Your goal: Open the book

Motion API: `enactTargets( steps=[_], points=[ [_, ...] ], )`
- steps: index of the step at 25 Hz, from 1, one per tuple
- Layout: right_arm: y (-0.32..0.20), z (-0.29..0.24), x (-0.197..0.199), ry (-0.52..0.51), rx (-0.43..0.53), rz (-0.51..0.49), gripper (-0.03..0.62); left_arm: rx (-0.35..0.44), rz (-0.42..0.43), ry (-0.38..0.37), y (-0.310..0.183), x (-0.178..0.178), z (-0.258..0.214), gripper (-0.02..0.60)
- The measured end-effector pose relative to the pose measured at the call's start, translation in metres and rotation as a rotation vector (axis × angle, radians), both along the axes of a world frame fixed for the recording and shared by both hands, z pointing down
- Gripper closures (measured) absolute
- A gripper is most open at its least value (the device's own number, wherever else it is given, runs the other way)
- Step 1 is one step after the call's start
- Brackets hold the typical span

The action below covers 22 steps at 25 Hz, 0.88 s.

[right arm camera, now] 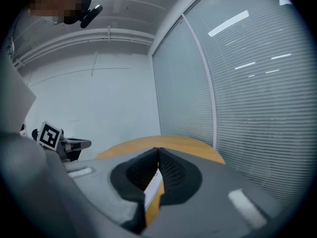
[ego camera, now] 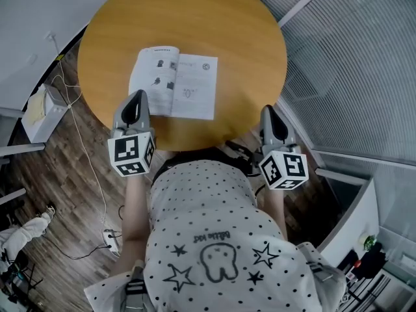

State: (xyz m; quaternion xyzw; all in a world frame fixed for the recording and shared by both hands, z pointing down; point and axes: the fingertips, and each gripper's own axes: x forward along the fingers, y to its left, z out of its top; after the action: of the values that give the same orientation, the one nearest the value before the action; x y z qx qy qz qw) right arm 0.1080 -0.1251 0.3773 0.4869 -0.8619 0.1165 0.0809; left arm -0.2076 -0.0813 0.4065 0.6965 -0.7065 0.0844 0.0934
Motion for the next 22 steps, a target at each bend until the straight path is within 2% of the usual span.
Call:
enactTargets(
  steps=[5, 9, 22],
  points=[
    [0.005, 0.000, -0.009, -0.012, -0.003, -0.013, 0.591, 0.044, 0.070, -0.044, 0.008, 0.028, -0.024, 0.571],
    [0.005, -0.003, -0.014, -0.033, -0.003, -0.019, 0.591, 0.069, 0.114, -0.036, 0.015, 0.044, -0.042, 0.571],
    [0.011, -0.006, -0.030, -0.019, 0.009, -0.040, 0.591, 0.118, 0.166, 0.009, 0.024, 0.059, -0.068, 0.571]
  ],
)
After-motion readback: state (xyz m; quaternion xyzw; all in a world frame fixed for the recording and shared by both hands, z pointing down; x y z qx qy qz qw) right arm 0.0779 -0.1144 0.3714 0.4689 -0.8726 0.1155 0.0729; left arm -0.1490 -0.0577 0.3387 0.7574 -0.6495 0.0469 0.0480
